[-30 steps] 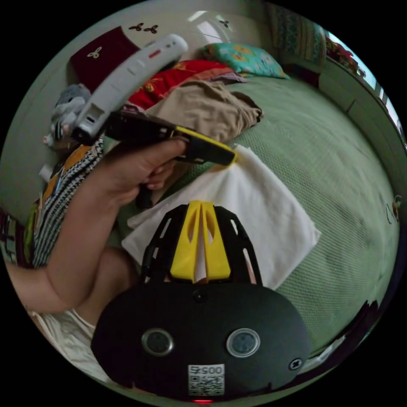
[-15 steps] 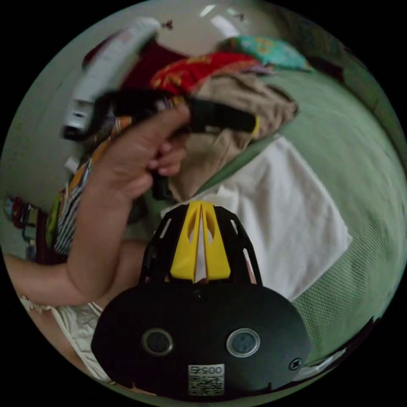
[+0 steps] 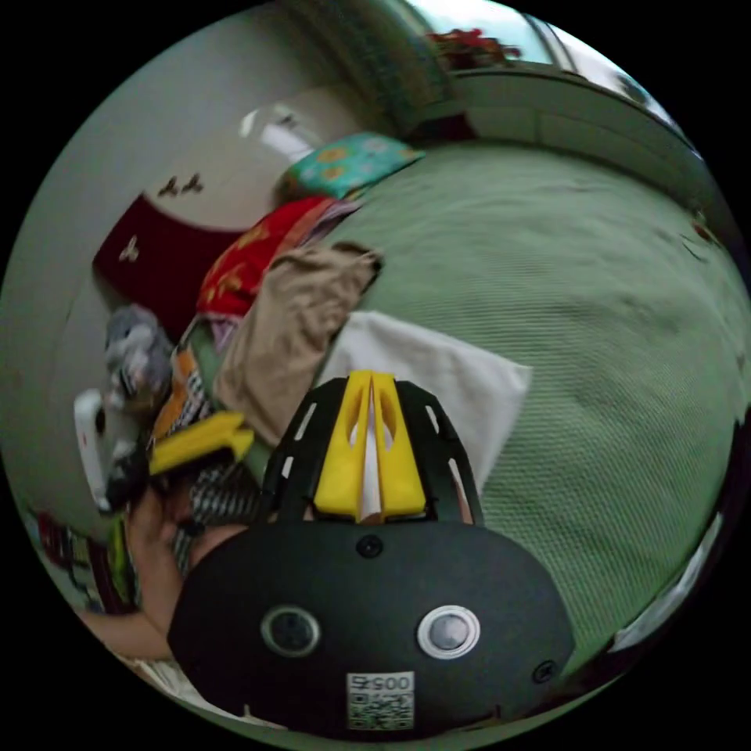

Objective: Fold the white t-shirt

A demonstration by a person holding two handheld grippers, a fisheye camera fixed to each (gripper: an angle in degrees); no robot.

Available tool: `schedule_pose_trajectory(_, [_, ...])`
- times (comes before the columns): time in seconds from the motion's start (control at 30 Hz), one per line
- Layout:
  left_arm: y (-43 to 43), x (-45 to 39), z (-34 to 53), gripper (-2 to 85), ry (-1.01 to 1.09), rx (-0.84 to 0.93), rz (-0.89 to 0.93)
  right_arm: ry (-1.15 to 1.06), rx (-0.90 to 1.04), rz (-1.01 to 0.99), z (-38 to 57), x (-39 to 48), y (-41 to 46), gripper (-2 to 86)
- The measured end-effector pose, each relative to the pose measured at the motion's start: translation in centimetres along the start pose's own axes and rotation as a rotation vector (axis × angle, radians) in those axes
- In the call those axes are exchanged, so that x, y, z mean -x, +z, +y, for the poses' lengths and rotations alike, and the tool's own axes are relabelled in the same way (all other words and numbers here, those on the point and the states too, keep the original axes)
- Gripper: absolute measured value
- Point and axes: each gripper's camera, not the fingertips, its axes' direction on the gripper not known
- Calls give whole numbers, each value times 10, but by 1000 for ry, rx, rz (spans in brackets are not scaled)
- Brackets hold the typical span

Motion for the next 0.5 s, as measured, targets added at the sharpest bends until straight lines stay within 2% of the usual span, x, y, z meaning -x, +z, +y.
schedule_pose_trajectory(0.13, [17,-6,37,116,-4,92,-51,87,-61,53,5,-26,-25,-11])
schedule_pose_trajectory(0.3, [16,-4,52,147,-48,70,-47,61,-46,111,10,-26,-33,-9])
schedule_pose_trajectory(0.5, [10,-4,69,140,-59,70,-17,132,-143,313,6,-38,-54,26])
